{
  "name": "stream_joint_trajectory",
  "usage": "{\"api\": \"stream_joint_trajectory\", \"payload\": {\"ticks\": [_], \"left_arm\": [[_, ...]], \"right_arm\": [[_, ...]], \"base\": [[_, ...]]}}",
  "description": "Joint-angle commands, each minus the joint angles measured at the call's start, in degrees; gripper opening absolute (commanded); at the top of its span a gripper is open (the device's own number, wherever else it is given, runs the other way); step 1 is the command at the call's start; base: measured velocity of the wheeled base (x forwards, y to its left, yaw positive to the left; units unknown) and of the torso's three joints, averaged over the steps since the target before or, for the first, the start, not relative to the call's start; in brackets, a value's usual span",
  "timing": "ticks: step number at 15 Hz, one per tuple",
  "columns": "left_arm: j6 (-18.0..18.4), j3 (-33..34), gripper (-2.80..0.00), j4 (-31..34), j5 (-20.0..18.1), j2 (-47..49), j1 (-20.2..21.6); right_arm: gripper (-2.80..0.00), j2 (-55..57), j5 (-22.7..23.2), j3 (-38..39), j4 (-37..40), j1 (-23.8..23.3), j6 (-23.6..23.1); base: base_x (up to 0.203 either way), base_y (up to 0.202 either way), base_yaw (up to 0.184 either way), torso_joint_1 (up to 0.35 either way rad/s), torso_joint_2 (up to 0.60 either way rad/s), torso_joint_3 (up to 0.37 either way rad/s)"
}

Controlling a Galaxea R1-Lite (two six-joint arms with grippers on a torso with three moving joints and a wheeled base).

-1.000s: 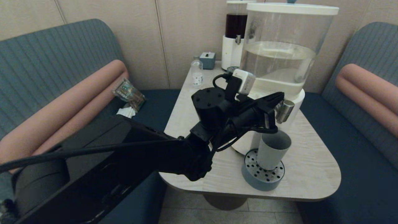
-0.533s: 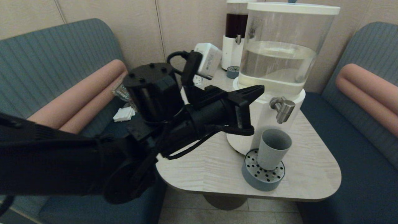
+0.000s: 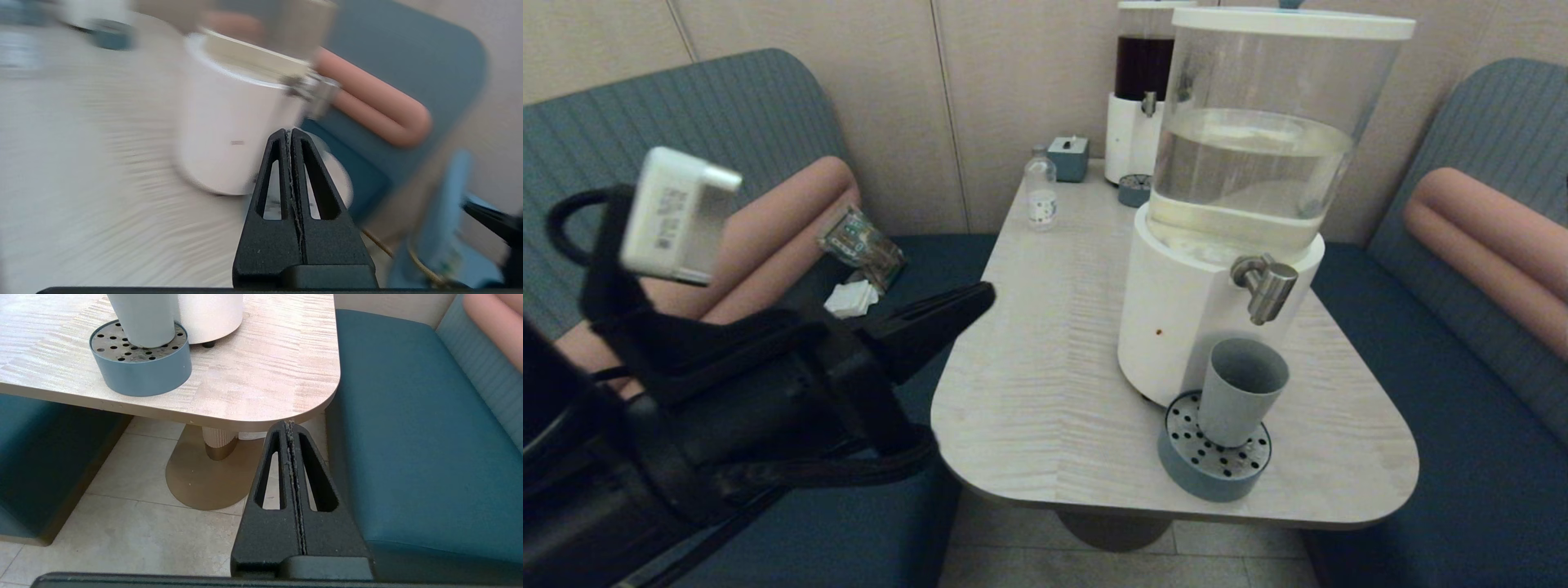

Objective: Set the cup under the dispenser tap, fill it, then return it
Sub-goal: Place the cup next to the water dispenser

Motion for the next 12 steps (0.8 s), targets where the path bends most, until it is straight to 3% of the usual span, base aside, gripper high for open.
{"api": "stream_joint_trajectory", "payload": {"ticks": [1, 3, 6, 9, 10, 12], "left_arm": [[-0.3, 4.5, -2.8, 0.3, 0.3, -9.9, 5.1], [-0.4, 6.6, -2.8, 2.0, 0.6, -14.4, 8.5], [-0.2, 13.4, -2.8, 4.1, -0.6, -16.8, 9.6], [1.5, 15.7, -2.8, 4.7, -7.5, -14.6, 9.7], [3.5, 15.8, 0.0, 4.4, -8.8, -13.2, 9.7], [5.7, 16.5, 0.0, 4.1, -14.5, -12.1, 9.7]], "right_arm": [[-2.8, 0.0, 0.0, 0.2, 0.0, 0.0, 0.0], [-2.8, 0.0, 0.0, 0.2, -0.1, 0.0, 0.0], [-2.8, 0.0, 0.0, 0.2, 0.0, 0.0, 0.0], [-2.8, 0.0, 0.0, 0.2, -0.1, 0.0, 0.0], [-2.8, 0.0, 0.0, 0.2, 0.0, 0.0, 0.0], [-2.8, 0.0, 0.0, 0.2, 0.0, 0.0, 0.0]], "base": [[0.0, 0.0, 0.0, 0.0, 0.0, 0.0], [0.0, 0.0, 0.0, 0.0, 0.0, 0.0], [0.0, 0.0, 0.0, 0.0, 0.0, 0.0], [0.0, 0.0, 0.0, 0.0, 0.0, 0.0], [0.0, 0.0, 0.0, 0.0, 0.0, 0.0], [0.0, 0.0, 0.0, 0.0, 0.0, 0.0]]}}
